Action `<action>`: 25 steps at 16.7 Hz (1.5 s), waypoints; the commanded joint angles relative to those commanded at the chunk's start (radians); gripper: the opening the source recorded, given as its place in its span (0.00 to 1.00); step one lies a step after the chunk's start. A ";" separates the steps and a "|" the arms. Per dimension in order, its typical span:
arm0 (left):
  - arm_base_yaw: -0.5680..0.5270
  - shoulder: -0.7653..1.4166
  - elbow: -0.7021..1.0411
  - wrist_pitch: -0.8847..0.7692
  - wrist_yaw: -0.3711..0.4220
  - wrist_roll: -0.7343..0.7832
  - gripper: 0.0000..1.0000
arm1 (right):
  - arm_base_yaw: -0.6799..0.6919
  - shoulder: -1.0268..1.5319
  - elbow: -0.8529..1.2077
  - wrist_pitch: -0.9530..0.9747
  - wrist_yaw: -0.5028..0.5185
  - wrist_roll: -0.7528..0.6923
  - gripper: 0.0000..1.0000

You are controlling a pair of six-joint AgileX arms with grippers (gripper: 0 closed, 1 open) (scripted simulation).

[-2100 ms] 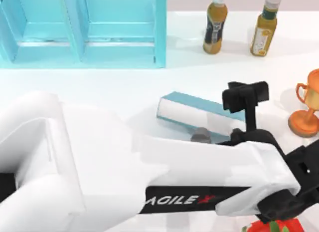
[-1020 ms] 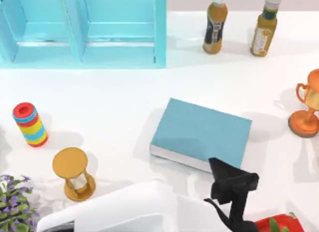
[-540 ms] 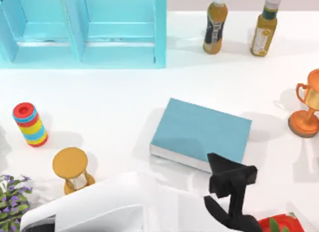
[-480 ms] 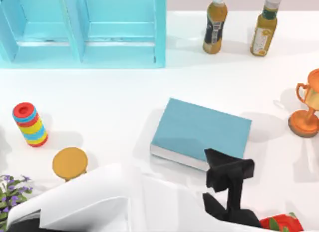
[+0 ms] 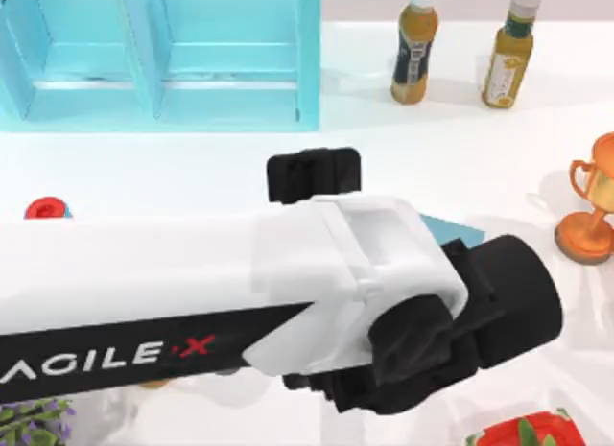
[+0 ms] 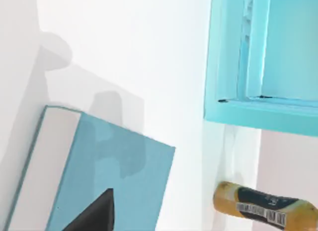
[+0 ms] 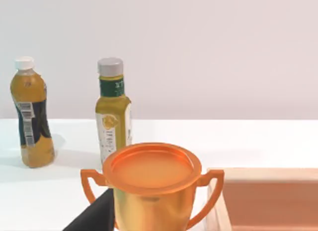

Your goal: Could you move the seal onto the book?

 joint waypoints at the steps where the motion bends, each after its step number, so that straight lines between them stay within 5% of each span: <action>1: 0.049 -0.074 -0.053 0.043 0.047 0.131 1.00 | 0.000 0.000 0.000 0.000 0.000 0.000 1.00; 15: 0.871 -1.221 -1.008 0.635 0.740 2.262 1.00 | 0.000 0.000 0.000 0.000 0.000 0.000 1.00; 20: 1.088 -1.583 -1.245 0.892 0.887 2.713 1.00 | 0.000 0.000 0.000 0.000 0.000 0.000 1.00; 25: 1.193 -1.757 -1.329 1.053 0.949 2.899 1.00 | 0.000 0.000 0.000 0.000 0.000 0.000 1.00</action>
